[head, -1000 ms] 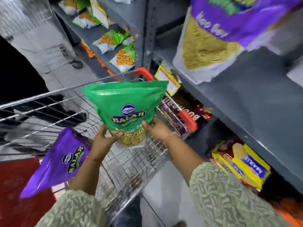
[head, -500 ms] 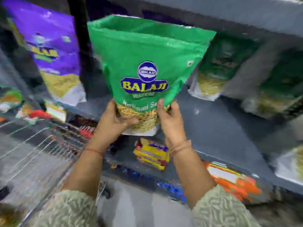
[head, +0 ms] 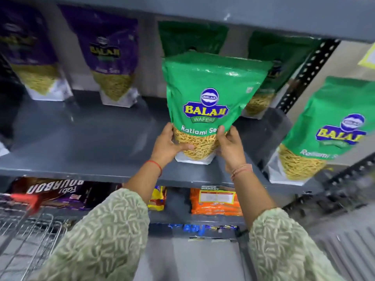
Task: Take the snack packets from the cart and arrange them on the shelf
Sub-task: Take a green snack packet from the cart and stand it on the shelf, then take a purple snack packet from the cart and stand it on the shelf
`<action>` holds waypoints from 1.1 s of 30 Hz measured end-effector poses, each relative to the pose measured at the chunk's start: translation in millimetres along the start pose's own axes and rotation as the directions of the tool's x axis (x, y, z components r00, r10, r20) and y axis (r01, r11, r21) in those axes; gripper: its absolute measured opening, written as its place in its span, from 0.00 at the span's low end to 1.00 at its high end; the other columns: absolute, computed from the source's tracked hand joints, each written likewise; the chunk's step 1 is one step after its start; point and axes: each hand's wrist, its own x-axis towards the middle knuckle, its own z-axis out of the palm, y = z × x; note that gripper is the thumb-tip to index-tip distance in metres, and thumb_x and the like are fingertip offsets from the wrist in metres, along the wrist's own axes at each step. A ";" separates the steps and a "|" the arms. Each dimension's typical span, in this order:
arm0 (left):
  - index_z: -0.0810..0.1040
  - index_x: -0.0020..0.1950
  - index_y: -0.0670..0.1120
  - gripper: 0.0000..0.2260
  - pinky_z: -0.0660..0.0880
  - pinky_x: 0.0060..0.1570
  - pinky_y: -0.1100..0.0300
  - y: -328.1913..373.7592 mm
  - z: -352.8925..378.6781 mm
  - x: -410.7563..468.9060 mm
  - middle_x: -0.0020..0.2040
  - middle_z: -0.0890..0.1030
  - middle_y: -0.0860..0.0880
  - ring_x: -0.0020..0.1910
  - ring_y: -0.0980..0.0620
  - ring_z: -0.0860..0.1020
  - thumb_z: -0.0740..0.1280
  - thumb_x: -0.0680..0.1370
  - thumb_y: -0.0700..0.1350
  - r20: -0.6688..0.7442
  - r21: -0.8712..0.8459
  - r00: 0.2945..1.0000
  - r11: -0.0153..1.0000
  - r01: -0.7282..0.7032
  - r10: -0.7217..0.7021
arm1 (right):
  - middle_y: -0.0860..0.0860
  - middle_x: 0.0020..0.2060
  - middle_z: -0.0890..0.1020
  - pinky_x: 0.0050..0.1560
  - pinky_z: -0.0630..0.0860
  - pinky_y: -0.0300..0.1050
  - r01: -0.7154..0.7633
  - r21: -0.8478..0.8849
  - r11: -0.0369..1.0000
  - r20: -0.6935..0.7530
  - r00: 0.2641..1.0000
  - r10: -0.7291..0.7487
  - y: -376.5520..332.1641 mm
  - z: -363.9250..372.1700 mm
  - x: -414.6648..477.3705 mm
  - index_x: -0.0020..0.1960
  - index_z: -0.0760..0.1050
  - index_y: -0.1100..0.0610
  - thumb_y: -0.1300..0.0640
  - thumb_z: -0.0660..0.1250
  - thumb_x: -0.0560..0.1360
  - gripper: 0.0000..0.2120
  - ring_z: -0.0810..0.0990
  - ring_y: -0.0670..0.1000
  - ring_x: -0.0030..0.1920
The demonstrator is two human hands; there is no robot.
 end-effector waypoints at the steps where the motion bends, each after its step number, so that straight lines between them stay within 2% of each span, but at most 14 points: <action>1: 0.70 0.49 0.57 0.29 0.73 0.62 0.41 -2.8 1.6 2.0 0.55 0.79 0.48 0.58 0.46 0.77 0.76 0.52 0.51 0.002 0.006 1.000 1.000 0.004 -0.004 | 0.57 0.59 0.78 0.61 0.74 0.57 0.011 0.022 1.000 0.016 1.000 -0.011 5.1 -3.2 1.8 0.54 0.69 0.51 0.54 0.60 0.76 0.07 0.78 0.52 0.55; 4: 0.67 0.54 0.63 0.36 0.71 0.64 0.42 -13.3 -0.9 5.3 0.62 0.77 0.47 0.62 0.47 0.75 0.79 0.50 0.55 0.055 0.039 0.998 0.999 0.024 -0.026 | 0.49 0.57 0.76 0.59 0.75 0.42 0.053 0.035 0.998 0.108 0.993 -0.057 29.4 -11.1 7.1 0.63 0.64 0.54 0.56 0.68 0.68 0.26 0.76 0.45 0.56; 7: 0.63 0.55 0.71 0.41 0.70 0.66 0.42 -28.0 -2.0 4.9 0.66 0.75 0.49 0.65 0.49 0.72 0.79 0.47 0.61 0.106 0.114 0.992 0.992 0.059 -0.071 | 0.43 0.56 0.75 0.55 0.74 0.33 0.021 -0.149 0.989 0.152 0.988 0.002 58.2 -13.9 1.7 0.64 0.60 0.51 0.59 0.75 0.62 0.36 0.75 0.48 0.60; 11: 0.64 0.61 0.61 0.42 0.71 0.65 0.43 -39.6 -2.8 -1.8 0.65 0.75 0.49 0.65 0.48 0.73 0.79 0.51 0.58 0.084 0.153 0.991 0.984 0.095 -0.109 | 0.51 0.55 0.75 0.60 0.74 0.48 -0.041 -0.243 0.969 0.067 0.996 0.059 69.2 -13.8 -0.6 0.63 0.64 0.60 0.65 0.74 0.63 0.32 0.75 0.52 0.56; 14: 0.60 0.69 0.49 0.43 0.70 0.66 0.50 -42.2 -1.8 -11.2 0.63 0.74 0.48 0.65 0.45 0.72 0.78 0.59 0.44 0.048 0.211 0.994 0.974 0.081 -0.093 | 0.55 0.62 0.74 0.60 0.73 0.46 -0.045 -0.216 0.975 0.004 0.999 0.047 67.6 -7.8 -6.6 0.67 0.60 0.61 0.61 0.76 0.61 0.39 0.73 0.53 0.61; 17: 0.58 0.71 0.46 0.39 0.70 0.60 0.64 -40.6 -24.0 -39.7 0.62 0.75 0.39 0.63 0.46 0.73 0.75 0.65 0.37 -0.171 0.042 0.979 0.992 0.115 -0.106 | 0.62 0.71 0.62 0.72 0.56 0.48 -0.046 -0.399 0.916 -0.261 0.963 -0.065 70.2 24.9 -45.5 0.70 0.55 0.63 0.54 0.74 0.65 0.42 0.59 0.57 0.72; 20: 0.70 0.60 0.53 0.25 0.75 0.52 0.62 -47.7 -87.1 -101.8 0.48 0.79 0.44 0.48 0.50 0.79 0.74 0.66 0.47 -0.525 0.081 0.851 0.996 0.022 0.024 | 0.64 0.72 0.59 0.72 0.51 0.47 0.215 -0.541 0.813 -0.127 0.935 -0.332 69.8 84.4 -92.3 0.68 0.59 0.61 0.47 0.70 0.68 0.36 0.55 0.59 0.73; 24: 0.73 0.50 0.54 0.14 0.75 0.46 0.63 -64.3 -191.5 -204.4 0.41 0.80 0.49 0.38 0.60 0.78 0.72 0.68 0.52 -0.844 0.131 0.536 0.981 0.144 0.034 | 0.60 0.73 0.58 0.72 0.59 0.51 0.444 -0.421 0.791 0.274 0.894 -0.355 64.8 199.1 -126.1 0.67 0.60 0.59 0.45 0.69 0.67 0.36 0.58 0.56 0.73; 26: 0.74 0.49 0.48 0.13 0.76 0.46 0.60 -83.2 -245.1 -251.7 0.42 0.80 0.45 0.38 0.60 0.79 0.72 0.68 0.48 -0.941 0.016 0.328 0.957 0.290 -0.084 | 0.59 0.73 0.58 0.71 0.59 0.47 0.507 -0.302 0.807 0.539 0.790 -0.294 63.2 267.0 -145.5 0.68 0.60 0.60 0.42 0.68 0.66 0.38 0.59 0.54 0.73; 27: 0.75 0.51 0.43 0.14 0.76 0.49 0.55 -98.3 -272.5 -276.4 0.44 0.80 0.41 0.42 0.53 0.81 0.72 0.69 0.46 -0.952 -0.075 0.242 0.912 0.403 -0.186 | 0.60 0.73 0.59 0.71 0.57 0.45 0.543 -0.251 0.802 0.662 0.700 -0.267 66.4 300.6 -157.2 0.68 0.60 0.61 0.42 0.68 0.65 0.40 0.59 0.55 0.72; 29: 0.74 0.56 0.34 0.18 0.74 0.52 0.49 -126.1 -308.9 -318.8 0.49 0.80 0.35 0.47 0.43 0.81 0.70 0.71 0.43 -0.850 -0.253 0.187 0.693 0.675 -0.492 | 0.62 0.72 0.60 0.72 0.55 0.47 0.618 -0.192 0.763 0.853 0.490 -0.182 78.6 358.7 -178.7 0.68 0.59 0.64 0.43 0.71 0.63 0.43 0.59 0.57 0.72; 30: 0.73 0.56 0.33 0.17 0.73 0.50 0.49 -142.6 -323.6 -338.3 0.48 0.78 0.35 0.41 0.45 0.82 0.69 0.72 0.42 -0.763 -0.317 0.157 0.575 0.754 -0.627 | 0.62 0.72 0.60 0.73 0.55 0.48 0.646 -0.170 0.744 0.921 0.372 -0.113 86.0 389.3 -191.9 0.69 0.58 0.64 0.45 0.72 0.64 0.43 0.59 0.57 0.73; 32: 0.74 0.48 0.35 0.11 0.69 0.44 0.49 -162.4 -344.9 -371.2 0.43 0.75 0.37 0.33 0.45 0.77 0.70 0.71 0.39 -0.644 -0.449 0.094 0.475 0.756 -0.759 | 0.61 0.73 0.57 0.73 0.52 0.49 0.689 -0.142 0.711 0.986 0.162 0.040 105.4 443.9 -220.2 0.70 0.54 0.64 0.49 0.73 0.65 0.44 0.55 0.57 0.74; 33: 0.74 0.49 0.37 0.11 0.70 0.45 0.48 -170.3 -351.9 -382.3 0.45 0.75 0.36 0.38 0.44 0.76 0.71 0.70 0.38 -0.619 -0.460 0.093 0.456 0.762 -0.780 | 0.61 0.73 0.57 0.73 0.52 0.49 0.711 -0.141 0.688 0.990 0.083 0.117 116.2 464.5 -231.6 0.71 0.53 0.63 0.49 0.73 0.65 0.44 0.55 0.57 0.74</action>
